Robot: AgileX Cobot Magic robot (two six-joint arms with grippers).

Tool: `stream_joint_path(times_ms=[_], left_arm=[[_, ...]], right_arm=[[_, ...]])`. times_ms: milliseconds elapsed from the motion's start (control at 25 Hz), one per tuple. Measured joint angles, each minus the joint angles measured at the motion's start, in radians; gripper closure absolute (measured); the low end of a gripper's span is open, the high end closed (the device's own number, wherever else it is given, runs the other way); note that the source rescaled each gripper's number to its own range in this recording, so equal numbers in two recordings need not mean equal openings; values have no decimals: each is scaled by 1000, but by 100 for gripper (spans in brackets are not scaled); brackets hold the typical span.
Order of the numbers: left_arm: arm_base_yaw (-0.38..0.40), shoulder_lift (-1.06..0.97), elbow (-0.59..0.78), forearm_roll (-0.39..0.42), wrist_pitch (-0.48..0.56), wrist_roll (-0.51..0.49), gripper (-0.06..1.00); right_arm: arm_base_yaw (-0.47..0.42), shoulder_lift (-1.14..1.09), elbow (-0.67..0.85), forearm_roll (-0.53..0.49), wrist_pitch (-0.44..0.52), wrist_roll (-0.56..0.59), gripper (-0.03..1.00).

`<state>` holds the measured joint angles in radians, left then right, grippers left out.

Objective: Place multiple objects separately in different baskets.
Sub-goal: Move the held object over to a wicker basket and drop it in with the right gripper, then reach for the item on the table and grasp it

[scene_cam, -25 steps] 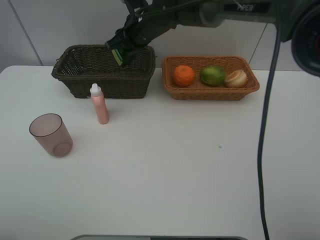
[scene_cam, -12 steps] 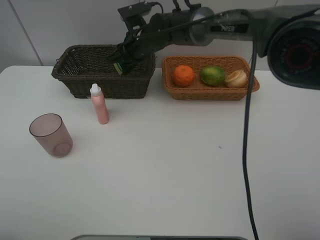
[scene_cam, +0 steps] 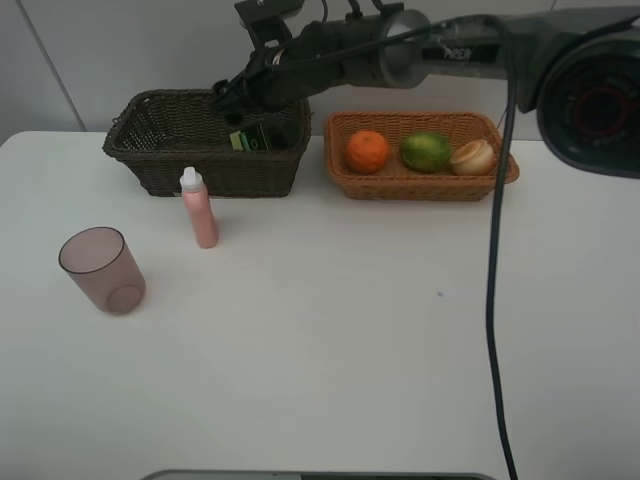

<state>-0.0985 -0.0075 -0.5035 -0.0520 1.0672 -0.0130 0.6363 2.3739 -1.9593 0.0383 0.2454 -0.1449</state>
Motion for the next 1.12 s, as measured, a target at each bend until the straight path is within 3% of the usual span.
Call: stream_joint_path(times_ms=[280, 480, 800, 1120], left_arm=[[0, 0, 0, 0, 0, 0, -6], [0, 0, 0, 0, 0, 0, -6], [0, 0, 0, 0, 0, 0, -6], [0, 0, 0, 0, 0, 0, -6]], right_arm=[[0, -46, 0, 0, 30, 0, 10], [0, -117, 0, -1, 135, 0, 10], [0, -204, 0, -38, 419, 2, 10], [-3, -276, 0, -119, 776, 117, 10]])
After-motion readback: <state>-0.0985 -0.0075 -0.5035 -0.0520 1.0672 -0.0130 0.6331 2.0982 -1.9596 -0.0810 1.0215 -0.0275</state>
